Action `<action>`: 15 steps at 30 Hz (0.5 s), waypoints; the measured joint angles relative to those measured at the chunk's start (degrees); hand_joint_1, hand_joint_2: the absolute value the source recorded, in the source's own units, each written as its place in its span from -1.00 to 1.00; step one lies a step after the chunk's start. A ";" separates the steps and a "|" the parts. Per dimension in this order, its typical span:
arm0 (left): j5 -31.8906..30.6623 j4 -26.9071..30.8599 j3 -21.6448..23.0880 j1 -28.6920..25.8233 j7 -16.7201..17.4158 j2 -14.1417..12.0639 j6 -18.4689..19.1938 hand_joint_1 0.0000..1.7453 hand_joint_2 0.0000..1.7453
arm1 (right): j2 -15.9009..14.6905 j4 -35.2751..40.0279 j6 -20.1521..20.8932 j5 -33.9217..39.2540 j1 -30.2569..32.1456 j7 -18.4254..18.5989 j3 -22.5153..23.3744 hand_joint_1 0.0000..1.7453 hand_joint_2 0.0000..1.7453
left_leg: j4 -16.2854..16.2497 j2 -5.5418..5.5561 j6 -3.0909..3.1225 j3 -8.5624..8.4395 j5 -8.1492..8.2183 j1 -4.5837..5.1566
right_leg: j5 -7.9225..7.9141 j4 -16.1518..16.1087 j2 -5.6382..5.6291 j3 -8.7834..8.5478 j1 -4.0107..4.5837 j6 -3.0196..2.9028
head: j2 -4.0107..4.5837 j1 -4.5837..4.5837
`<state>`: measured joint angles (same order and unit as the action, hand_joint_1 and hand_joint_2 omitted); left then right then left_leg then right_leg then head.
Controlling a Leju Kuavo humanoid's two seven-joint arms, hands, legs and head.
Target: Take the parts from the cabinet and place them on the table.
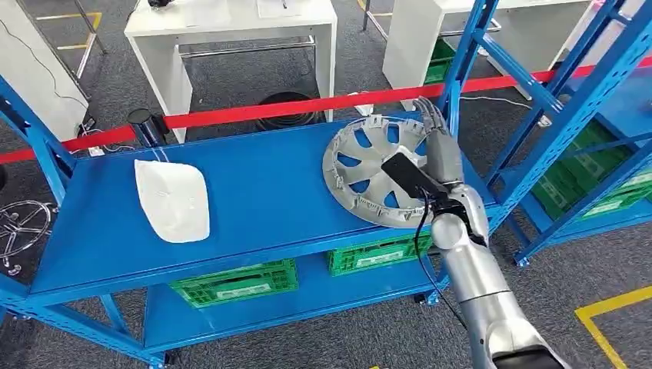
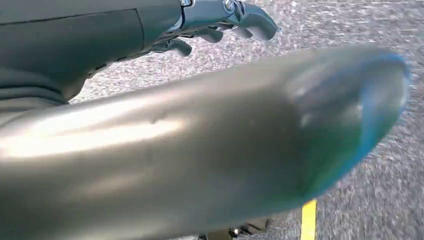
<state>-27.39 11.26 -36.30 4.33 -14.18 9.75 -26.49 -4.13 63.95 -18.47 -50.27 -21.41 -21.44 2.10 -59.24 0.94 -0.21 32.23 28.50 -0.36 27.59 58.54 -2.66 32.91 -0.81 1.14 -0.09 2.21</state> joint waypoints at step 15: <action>-2.03 -0.04 -0.33 0.16 0.94 0.28 -1.49 -1.00 -1.00 | -0.61 -10.82 9.64 6.12 -1.05 -6.36 0.31 -1.00 1.00 | 0.02 0.02 -0.05 -0.03 -0.03 -0.01 | 0.01 0.02 0.05 -0.05 0.01 0.03 | 0.00 -0.02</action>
<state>-29.42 11.21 -36.63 4.49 -13.25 10.03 -27.98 -4.74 53.13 -8.83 -44.15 -22.46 -27.80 2.40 -59.22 0.96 -0.26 32.20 28.47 -0.37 27.60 58.56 -2.61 32.86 -0.80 1.17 -0.09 2.19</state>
